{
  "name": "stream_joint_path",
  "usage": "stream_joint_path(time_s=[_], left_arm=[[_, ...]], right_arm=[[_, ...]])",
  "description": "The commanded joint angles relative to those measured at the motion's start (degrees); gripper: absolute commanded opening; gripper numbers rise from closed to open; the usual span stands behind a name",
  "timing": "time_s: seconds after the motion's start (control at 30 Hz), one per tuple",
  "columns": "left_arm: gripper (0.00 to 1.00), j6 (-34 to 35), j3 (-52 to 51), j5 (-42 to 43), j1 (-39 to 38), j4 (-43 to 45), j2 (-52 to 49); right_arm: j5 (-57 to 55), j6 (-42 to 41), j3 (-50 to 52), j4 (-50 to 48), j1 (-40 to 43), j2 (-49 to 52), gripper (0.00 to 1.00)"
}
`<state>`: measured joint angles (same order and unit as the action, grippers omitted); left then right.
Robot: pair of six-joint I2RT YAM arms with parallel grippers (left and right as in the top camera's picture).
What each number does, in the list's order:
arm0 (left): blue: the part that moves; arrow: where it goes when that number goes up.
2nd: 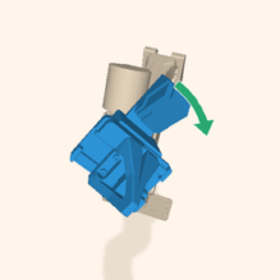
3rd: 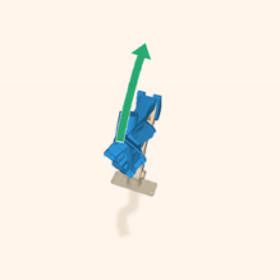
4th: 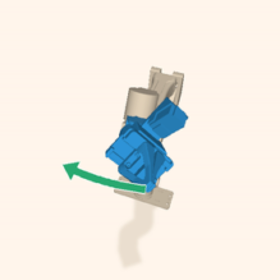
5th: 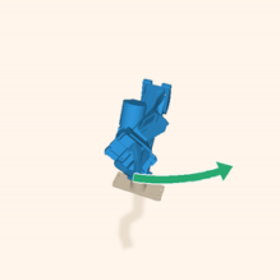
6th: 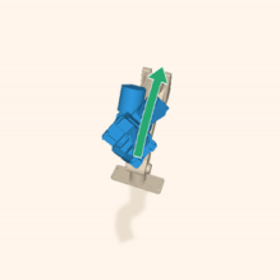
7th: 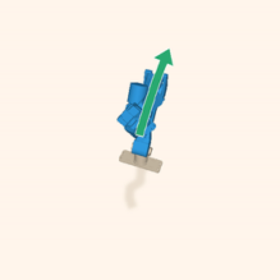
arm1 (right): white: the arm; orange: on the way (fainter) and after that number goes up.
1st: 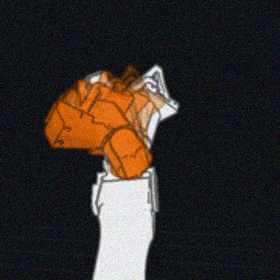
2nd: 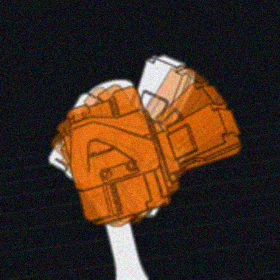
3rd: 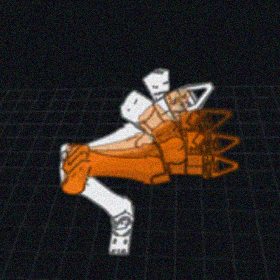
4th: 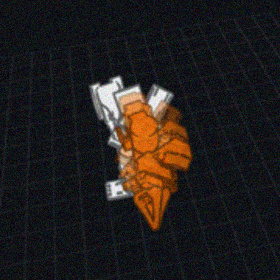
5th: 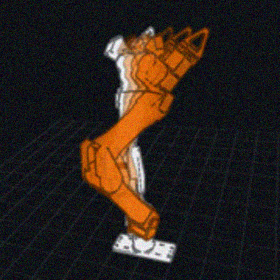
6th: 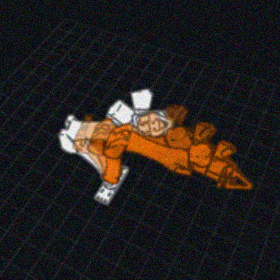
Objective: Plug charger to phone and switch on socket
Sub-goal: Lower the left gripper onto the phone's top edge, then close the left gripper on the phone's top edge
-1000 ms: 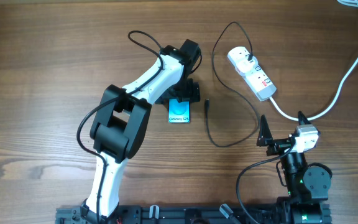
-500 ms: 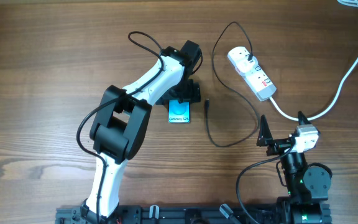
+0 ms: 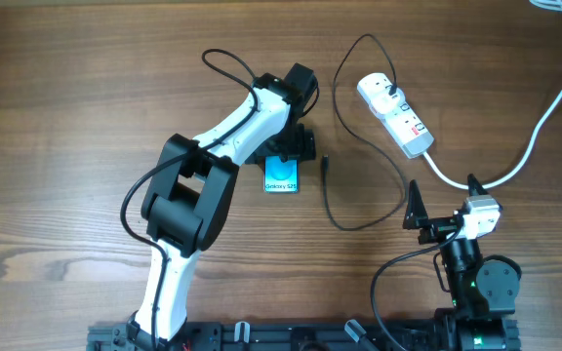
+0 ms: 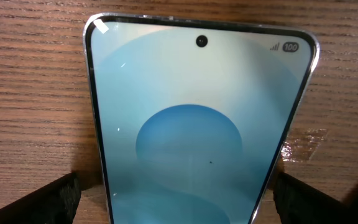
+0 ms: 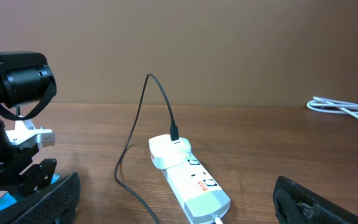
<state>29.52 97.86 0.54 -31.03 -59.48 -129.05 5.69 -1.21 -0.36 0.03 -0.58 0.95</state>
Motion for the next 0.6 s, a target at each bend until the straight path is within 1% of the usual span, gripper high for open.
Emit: stream_joint_path(time_s=[0.0, 0.1, 0.13, 0.2, 0.23, 0.33, 0.5, 0.57], left_arm=[[1.0, 1.16, -2.03, 0.5, -0.42, -0.26, -1.6], [0.98, 1.18, -2.03, 0.5, -0.42, -0.26, -1.6], [0.94, 1.18, -2.03, 0.48, -0.42, -0.26, -1.6], [0.89, 1.18, -2.03, 0.48, -0.42, -0.24, -1.6], [0.85, 1.2, -2.03, 0.48, -0.42, -0.24, -1.6], [0.78, 1.2, -2.03, 0.48, -0.42, -0.24, -1.6], [0.77, 1.18, -2.03, 0.48, -0.42, -0.28, -1.6], [0.74, 1.18, -2.03, 0.48, -0.42, -0.28, -1.6]], right_arm=[[-0.81, -0.28, 0.07, -0.17, 0.28, -0.15, 1.0], [-0.81, -0.28, 0.07, -0.17, 0.28, -0.15, 1.0], [-0.81, -0.31, 0.07, -0.17, 0.28, -0.15, 1.0], [-0.79, -0.31, 0.07, -0.17, 0.28, -0.15, 1.0], [-0.79, -0.28, 0.07, -0.17, 0.28, -0.15, 1.0], [-0.79, -0.28, 0.07, -0.17, 0.28, -0.15, 1.0], [-0.81, -0.31, 0.07, -0.17, 0.28, -0.15, 1.0], [-0.79, -0.28, 0.07, -0.17, 0.28, -0.15, 1.0]])
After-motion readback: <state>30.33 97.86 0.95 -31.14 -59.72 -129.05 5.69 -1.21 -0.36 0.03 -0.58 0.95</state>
